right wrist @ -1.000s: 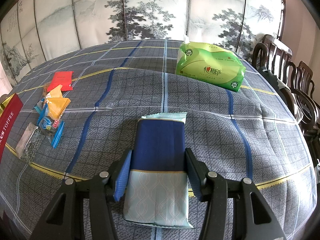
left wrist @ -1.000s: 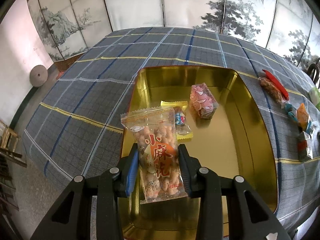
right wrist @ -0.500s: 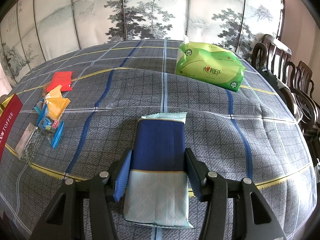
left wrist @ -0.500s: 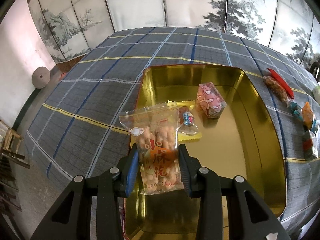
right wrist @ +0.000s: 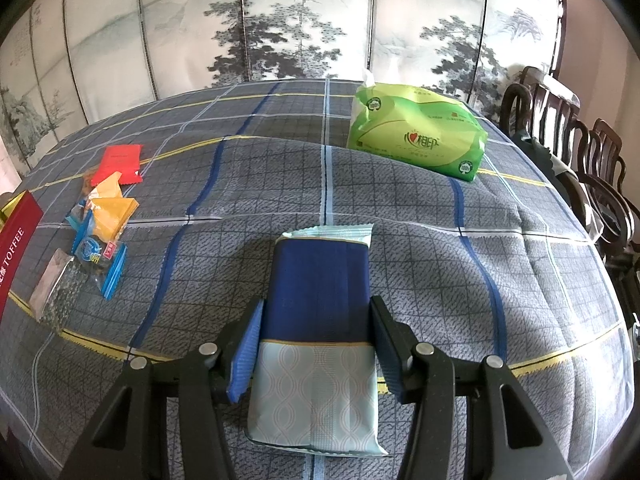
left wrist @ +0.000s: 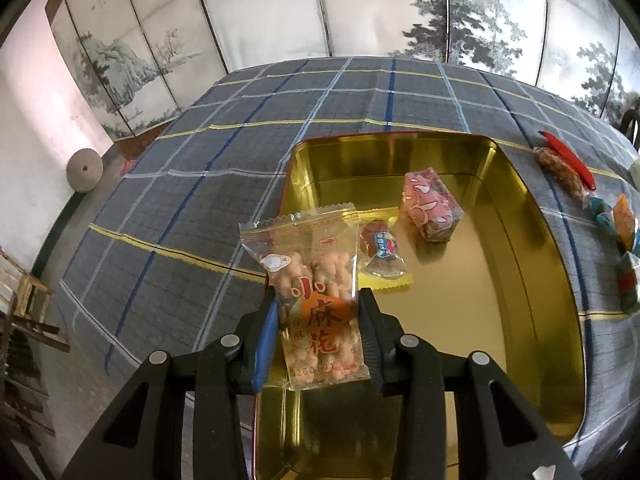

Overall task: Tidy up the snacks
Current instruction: 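Lower the clear snack bag into the gold tray with the left tool, then carry the navy-and-white packet over the gold tray and open the right tool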

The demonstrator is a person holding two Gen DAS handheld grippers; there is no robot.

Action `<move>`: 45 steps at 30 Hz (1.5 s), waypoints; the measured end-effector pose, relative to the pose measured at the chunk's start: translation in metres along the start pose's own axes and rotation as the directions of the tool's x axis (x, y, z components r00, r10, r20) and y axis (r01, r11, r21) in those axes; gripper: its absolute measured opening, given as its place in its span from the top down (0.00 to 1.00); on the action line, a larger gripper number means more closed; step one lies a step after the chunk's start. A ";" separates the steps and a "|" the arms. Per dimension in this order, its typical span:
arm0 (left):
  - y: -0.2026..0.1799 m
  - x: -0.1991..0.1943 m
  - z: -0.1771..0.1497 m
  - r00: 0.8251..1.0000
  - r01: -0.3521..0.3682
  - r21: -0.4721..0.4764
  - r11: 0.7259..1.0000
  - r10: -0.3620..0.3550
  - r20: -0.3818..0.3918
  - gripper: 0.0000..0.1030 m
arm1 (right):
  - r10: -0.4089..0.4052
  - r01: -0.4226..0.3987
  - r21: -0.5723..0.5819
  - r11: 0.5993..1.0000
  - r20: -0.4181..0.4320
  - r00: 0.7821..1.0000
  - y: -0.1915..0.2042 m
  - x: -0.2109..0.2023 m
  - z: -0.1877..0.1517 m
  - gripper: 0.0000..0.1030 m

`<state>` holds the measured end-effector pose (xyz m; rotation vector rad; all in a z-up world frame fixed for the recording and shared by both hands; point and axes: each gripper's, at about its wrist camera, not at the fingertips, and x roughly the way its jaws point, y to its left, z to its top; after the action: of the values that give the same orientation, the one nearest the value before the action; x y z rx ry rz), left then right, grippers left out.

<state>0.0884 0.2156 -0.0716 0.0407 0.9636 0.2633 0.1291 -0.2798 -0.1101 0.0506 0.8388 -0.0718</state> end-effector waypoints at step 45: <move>0.018 -0.068 -0.005 0.992 0.036 -0.029 0.999 -0.032 0.125 0.44 | 0.401 -0.394 -0.122 0.911 0.033 0.916 0.177 -0.089 0.033 0.51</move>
<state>0.0438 0.2159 -0.0165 0.0116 0.8357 0.2420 0.1091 -0.1024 -0.0189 0.1120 0.7599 0.3583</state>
